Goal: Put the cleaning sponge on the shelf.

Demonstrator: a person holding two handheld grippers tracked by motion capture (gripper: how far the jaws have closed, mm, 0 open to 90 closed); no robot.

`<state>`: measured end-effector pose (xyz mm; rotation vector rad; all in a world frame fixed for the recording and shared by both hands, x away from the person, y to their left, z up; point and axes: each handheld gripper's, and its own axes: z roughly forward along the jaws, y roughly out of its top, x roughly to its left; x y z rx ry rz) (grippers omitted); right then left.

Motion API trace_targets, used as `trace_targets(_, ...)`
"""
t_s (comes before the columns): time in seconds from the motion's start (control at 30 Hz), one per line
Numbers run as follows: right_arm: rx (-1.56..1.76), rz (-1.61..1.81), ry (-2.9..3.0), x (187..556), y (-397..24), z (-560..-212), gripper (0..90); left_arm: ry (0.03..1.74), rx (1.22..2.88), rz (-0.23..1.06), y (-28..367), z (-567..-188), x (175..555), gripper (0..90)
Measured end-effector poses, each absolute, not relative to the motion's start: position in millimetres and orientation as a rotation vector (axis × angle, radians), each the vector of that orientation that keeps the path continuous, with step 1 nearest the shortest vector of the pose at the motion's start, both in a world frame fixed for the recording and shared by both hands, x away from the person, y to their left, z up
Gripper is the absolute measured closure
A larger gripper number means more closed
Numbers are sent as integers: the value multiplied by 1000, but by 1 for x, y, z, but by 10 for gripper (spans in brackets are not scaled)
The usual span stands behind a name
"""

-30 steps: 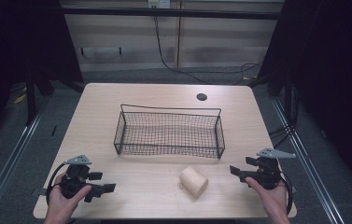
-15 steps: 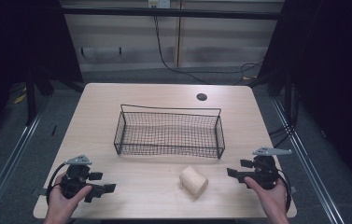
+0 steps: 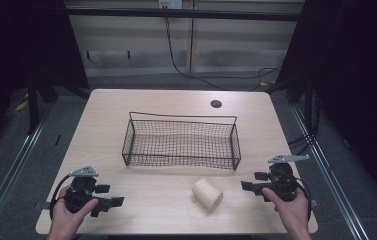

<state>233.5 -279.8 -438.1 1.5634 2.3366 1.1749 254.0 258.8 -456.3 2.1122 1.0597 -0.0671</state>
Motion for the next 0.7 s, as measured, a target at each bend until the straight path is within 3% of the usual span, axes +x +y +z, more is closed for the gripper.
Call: trace_targets(0.7, 1485, 1137, 2476, 238, -259, -419, 257, 1068, 2111, -71, 259, -457, 255, 188)
